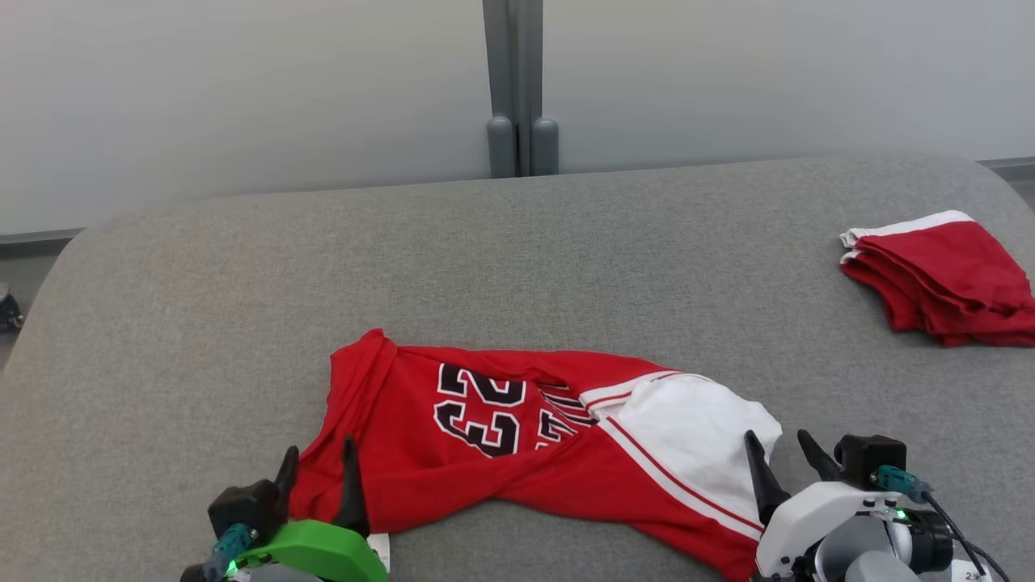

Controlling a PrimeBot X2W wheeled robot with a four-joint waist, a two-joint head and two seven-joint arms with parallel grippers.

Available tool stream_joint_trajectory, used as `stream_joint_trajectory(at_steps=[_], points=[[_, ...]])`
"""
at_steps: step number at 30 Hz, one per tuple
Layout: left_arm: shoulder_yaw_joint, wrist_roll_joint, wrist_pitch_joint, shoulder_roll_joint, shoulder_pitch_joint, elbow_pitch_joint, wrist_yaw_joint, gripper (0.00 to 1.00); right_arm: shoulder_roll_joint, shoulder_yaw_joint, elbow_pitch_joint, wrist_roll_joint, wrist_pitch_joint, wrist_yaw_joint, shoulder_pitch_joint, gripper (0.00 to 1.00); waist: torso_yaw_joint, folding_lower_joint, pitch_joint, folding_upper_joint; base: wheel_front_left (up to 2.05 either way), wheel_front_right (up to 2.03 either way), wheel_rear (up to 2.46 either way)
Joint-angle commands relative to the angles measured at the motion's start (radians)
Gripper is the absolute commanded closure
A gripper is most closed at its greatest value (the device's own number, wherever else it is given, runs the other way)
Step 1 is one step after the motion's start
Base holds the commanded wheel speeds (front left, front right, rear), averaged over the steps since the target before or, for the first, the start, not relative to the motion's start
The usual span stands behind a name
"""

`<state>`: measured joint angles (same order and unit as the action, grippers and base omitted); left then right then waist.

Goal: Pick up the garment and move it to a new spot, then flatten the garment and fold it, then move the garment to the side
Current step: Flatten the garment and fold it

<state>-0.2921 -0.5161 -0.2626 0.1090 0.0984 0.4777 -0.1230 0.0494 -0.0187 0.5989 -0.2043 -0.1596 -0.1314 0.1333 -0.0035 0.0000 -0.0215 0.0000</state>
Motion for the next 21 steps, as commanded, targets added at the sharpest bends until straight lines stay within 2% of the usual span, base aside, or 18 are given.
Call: stream_joint_trajectory(at_steps=[1,9,10,11,12,15,16,21], points=[[-0.005,0.011,-0.003,-0.002,-0.016,-0.008,0.001,0.0,0.002,-0.008,0.026,-0.018,0.002,0.002,0.025,0.0,0.015,0.0,0.005,0.0,0.0,0.0,0.0],[-0.022,0.019,-0.003,-0.016,-0.035,-0.03,-0.002,0.0,0.005,-0.051,0.137,-0.099,-0.02,0.002,0.087,0.0,0.034,0.0,0.006,0.0,0.0,0.0,0.0],[-0.022,0.019,-0.003,-0.015,-0.036,-0.031,-0.003,0.0,0.005,-0.06,0.143,-0.111,-0.023,0.002,0.09,0.12,0.034,0.0,0.006,0.0,0.0,0.0,0.0],[-0.021,0.019,-0.003,-0.015,-0.037,-0.033,-0.005,0.0,0.008,-0.073,0.145,-0.122,-0.031,0.002,0.095,0.29,0.034,0.0,0.007,0.0,0.0,0.0,0.0],[-0.019,0.02,-0.003,-0.013,-0.037,-0.034,-0.006,0.0,0.013,-0.083,0.145,-0.127,-0.039,0.002,0.1,0.58,0.033,0.0,0.007,0.0,0.0,0.0,0.0],[-0.016,0.02,-0.003,-0.01,-0.04,-0.039,-0.008,0.0,0.02,-0.11,0.145,-0.139,-0.059,0.002,0.109,0.87,0.03,0.0,0.006,0.0,0.0,0.0,0.0],[-0.015,0.02,-0.003,-0.009,-0.042,-0.04,-0.008,0.0,0.02,-0.116,0.142,-0.141,-0.063,0.002,0.111,1.0,0.029,0.0,0.006,0.0,0.0,0.0,0.0],[-0.012,0.02,-0.003,-0.007,-0.05,-0.045,-0.01,0.0,0.032,-0.161,0.112,-0.134,-0.084,0.002,0.105,1.0,0.021,0.0,-0.001,0.0,0.0,0.0,0.0]])
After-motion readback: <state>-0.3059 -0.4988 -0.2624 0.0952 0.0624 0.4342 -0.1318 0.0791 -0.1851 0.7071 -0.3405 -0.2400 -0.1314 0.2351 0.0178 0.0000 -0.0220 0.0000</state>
